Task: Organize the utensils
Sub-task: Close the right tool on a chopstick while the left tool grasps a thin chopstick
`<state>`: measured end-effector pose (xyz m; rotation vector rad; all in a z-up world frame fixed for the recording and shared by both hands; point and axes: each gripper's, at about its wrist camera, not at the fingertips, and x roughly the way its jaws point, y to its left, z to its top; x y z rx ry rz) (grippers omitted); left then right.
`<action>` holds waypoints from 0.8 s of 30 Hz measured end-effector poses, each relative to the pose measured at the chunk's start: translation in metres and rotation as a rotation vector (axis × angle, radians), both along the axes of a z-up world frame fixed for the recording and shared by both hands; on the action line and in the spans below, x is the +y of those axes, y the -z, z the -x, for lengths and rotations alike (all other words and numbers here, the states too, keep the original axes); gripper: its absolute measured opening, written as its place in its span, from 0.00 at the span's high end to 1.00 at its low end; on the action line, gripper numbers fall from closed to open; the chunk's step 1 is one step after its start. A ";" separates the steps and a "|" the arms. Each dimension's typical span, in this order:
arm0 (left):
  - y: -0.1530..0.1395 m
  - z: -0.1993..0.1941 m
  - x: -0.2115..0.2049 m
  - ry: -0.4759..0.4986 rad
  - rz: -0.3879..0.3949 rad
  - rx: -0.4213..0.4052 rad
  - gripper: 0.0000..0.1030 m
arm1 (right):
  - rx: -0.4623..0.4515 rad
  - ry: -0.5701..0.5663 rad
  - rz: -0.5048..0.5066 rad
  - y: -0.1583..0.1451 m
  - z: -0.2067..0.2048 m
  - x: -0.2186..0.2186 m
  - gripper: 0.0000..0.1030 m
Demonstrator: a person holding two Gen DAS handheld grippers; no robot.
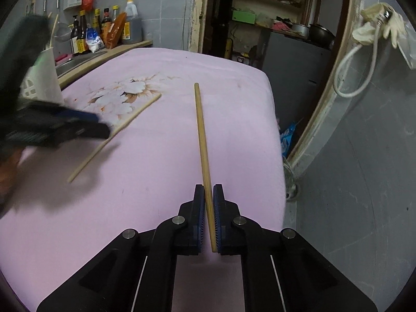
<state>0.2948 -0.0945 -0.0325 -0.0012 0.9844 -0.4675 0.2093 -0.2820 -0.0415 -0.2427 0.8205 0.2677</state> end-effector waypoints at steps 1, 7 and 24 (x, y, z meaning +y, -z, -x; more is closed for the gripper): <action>0.002 -0.007 -0.001 -0.008 0.001 0.013 0.71 | 0.004 0.000 0.000 -0.001 0.004 -0.001 0.95; 0.007 -0.025 -0.001 -0.037 0.007 0.023 0.79 | 0.051 -0.009 -0.030 -0.003 0.002 -0.006 0.95; 0.012 -0.031 0.018 -0.031 0.121 0.061 0.89 | 0.195 -0.103 -0.064 -0.001 -0.102 0.020 0.90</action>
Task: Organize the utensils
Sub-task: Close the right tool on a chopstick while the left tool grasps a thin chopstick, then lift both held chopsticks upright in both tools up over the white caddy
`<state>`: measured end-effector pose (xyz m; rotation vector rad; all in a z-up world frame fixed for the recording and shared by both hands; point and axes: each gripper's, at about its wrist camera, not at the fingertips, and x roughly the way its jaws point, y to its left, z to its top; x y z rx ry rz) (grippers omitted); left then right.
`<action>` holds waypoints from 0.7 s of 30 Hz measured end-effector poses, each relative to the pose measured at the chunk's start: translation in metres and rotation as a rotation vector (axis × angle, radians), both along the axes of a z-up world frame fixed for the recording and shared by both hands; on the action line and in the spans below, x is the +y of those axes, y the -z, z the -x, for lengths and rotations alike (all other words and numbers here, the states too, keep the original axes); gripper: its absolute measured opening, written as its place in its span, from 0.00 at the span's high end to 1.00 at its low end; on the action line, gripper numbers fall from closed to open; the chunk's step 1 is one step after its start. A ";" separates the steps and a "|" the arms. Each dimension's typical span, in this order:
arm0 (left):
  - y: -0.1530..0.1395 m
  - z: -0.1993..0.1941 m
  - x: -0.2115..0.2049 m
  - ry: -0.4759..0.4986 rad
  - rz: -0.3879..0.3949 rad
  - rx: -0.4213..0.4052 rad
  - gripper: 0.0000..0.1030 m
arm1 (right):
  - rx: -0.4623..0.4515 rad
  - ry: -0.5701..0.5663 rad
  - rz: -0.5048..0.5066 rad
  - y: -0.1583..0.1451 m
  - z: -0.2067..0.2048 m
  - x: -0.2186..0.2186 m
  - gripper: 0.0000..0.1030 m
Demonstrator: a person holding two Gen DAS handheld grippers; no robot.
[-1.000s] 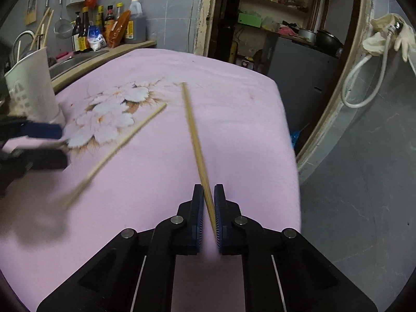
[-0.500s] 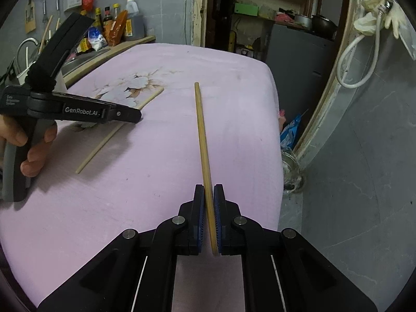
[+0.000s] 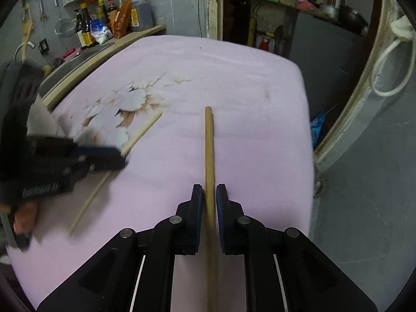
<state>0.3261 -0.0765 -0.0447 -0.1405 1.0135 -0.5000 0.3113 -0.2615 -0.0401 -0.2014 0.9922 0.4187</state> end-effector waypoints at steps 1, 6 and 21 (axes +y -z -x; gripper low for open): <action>0.000 -0.001 0.001 0.001 0.006 0.004 0.89 | 0.017 0.001 -0.007 0.001 -0.007 0.001 0.89; -0.002 0.000 -0.001 0.009 0.012 0.006 0.90 | 0.059 -0.011 0.000 0.007 -0.029 0.011 0.87; -0.022 0.030 -0.010 0.040 0.067 -0.087 0.98 | -0.128 0.020 -0.110 -0.020 0.029 0.000 0.95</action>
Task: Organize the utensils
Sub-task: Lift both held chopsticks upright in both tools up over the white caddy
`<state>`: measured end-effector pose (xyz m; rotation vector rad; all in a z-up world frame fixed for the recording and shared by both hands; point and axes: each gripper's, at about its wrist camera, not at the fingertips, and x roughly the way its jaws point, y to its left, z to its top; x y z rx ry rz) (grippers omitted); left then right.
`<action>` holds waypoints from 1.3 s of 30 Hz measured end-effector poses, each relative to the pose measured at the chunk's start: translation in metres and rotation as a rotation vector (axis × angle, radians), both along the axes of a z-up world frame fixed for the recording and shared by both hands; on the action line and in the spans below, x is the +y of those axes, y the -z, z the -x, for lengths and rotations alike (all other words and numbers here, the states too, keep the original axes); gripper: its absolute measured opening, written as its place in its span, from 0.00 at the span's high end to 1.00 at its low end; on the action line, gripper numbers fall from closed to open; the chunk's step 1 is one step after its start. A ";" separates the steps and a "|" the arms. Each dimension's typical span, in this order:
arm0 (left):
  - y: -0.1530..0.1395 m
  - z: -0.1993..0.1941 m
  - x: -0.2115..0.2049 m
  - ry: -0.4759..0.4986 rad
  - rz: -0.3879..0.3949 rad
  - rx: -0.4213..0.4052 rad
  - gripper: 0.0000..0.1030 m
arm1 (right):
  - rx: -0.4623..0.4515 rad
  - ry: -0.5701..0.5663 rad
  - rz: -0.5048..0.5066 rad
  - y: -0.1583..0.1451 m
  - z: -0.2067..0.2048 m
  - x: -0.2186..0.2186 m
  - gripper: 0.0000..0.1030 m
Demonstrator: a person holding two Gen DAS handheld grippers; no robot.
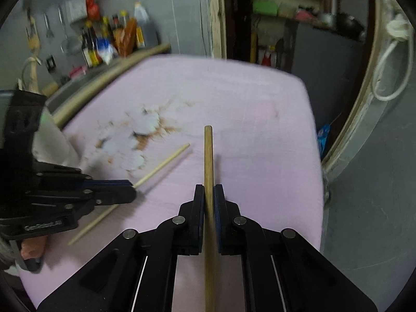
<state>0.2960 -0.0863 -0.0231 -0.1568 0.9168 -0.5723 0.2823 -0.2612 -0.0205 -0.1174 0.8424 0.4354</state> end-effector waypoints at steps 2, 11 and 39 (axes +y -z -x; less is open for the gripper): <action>-0.004 0.007 0.001 -0.011 0.008 -0.028 0.98 | -0.054 0.017 -0.038 -0.007 0.015 -0.004 0.95; -0.037 0.057 0.015 -0.143 0.052 -0.348 0.98 | -0.389 0.064 -0.148 -0.041 0.082 -0.004 0.95; -0.147 0.145 0.180 -0.533 0.148 -1.009 0.98 | -0.895 -0.124 -0.614 -0.148 0.101 0.127 0.95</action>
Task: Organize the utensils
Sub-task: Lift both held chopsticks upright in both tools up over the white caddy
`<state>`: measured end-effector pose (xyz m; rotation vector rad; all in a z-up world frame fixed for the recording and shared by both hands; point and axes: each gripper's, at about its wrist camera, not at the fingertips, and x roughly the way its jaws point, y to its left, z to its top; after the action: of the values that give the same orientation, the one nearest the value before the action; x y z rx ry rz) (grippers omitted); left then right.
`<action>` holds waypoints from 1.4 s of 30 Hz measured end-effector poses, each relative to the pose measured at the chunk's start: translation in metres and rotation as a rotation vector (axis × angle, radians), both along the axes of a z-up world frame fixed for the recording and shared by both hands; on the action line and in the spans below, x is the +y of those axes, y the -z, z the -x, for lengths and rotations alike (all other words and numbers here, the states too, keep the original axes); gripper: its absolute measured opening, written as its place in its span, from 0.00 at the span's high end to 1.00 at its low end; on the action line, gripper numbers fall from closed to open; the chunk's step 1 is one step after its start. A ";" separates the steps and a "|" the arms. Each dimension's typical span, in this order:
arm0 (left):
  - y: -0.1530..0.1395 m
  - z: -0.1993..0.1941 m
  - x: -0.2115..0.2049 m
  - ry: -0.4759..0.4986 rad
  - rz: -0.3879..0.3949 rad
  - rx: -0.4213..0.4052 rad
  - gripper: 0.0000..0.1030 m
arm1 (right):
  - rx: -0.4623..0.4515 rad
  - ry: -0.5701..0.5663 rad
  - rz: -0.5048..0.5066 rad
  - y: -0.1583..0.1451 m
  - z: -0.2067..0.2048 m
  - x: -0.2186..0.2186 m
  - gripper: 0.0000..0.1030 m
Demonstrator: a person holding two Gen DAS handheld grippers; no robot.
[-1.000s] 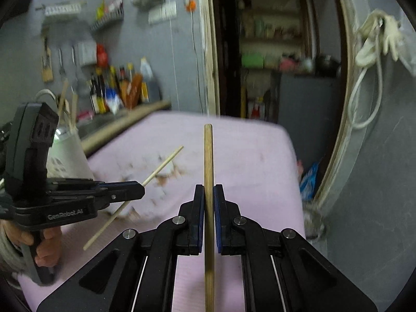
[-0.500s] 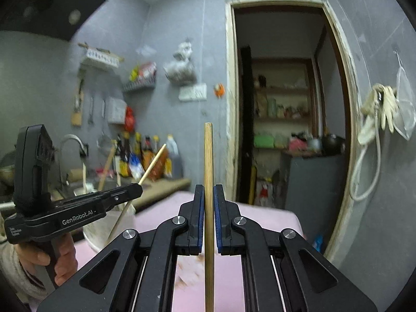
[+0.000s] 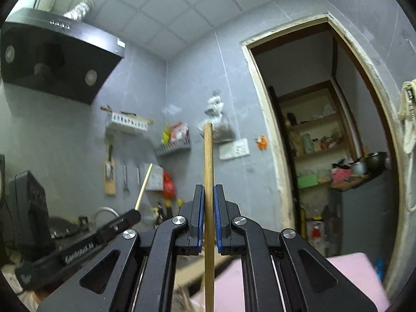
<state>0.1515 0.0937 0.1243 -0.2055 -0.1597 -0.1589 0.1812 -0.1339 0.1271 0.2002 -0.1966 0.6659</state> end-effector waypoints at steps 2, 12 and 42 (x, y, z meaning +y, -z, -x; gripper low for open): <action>0.002 -0.004 0.010 -0.020 0.005 -0.010 0.98 | -0.005 -0.018 -0.023 -0.002 -0.005 0.010 0.95; 0.023 -0.033 0.077 -0.118 0.178 0.029 0.98 | -0.027 -0.049 -0.130 0.015 -0.027 0.037 0.95; 0.076 -0.042 0.088 -0.240 0.251 0.089 0.98 | 0.082 -0.052 -0.154 0.053 -0.055 0.039 0.95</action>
<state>0.1937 0.1815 0.0479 -0.4404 -0.1139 0.1101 0.2365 -0.0945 0.0740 0.3812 -0.1646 0.6933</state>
